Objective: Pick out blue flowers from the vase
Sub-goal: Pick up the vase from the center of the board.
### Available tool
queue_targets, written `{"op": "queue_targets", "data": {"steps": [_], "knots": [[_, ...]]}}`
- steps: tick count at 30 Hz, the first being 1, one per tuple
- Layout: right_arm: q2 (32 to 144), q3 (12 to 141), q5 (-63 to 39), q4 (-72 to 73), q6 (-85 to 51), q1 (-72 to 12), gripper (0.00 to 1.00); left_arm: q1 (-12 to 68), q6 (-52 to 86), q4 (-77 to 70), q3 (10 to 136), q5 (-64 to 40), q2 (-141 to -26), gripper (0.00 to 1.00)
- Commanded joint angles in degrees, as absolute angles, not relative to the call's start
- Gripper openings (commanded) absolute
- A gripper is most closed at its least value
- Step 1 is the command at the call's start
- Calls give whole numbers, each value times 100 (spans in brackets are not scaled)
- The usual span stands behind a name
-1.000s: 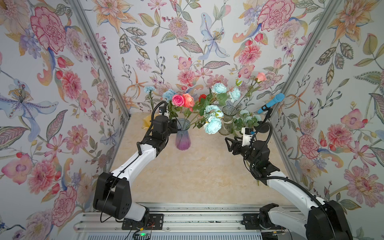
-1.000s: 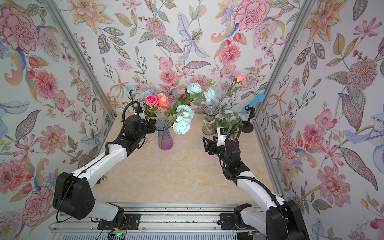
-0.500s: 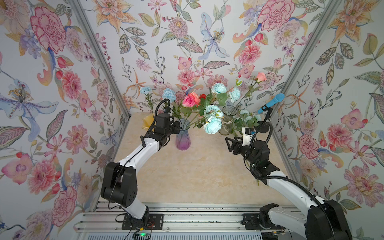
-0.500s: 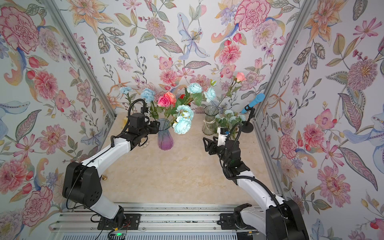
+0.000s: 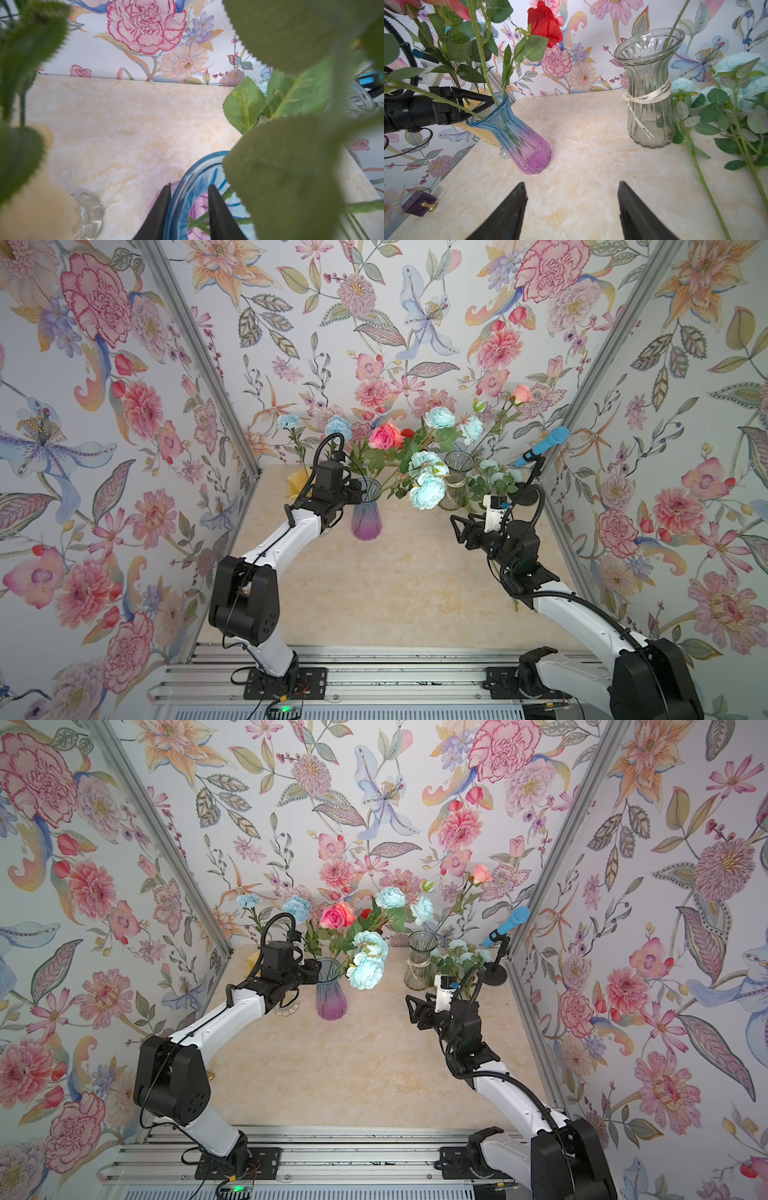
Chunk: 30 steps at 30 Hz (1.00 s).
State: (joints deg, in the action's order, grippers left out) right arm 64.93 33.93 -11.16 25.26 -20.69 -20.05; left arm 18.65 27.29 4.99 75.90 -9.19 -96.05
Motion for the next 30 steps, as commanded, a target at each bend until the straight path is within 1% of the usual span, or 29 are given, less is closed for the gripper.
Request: {"op": "queue_targets", "data": {"steps": [1,5,9,13,16,20,23,26,30], "knots": [[6526,3369,-1169,2742,-2167,-1947,71,1916,2627,842,7729,-1257,-9811,24],[6521,3358,-1186,2757,-2195,-1938,71,1916,2628,861,7777,-1436,-9851,15],[6539,3383,-1287,2782,-2261,-1937,71,1916,2588,910,7838,-1562,-9867,12],[6726,3711,-1673,2716,-2467,-2130,73,1921,2543,940,7876,-1616,-9921,7],[7316,4341,-2024,2498,-2549,-2517,74,1874,2528,923,7897,-1699,-9997,2],[8221,5107,-2531,2871,-3136,-2879,74,1802,2506,849,7888,-1809,-10075,0],[8728,5632,-2548,2966,-3571,-2948,74,1726,2507,769,7809,-1912,-10103,0],[9309,6337,-2351,2498,-3703,-3001,73,1622,2543,611,7677,-2059,-10096,0],[10128,7127,-2487,2371,-3960,-3067,68,1556,2614,419,7616,-2253,-10127,0]]}}
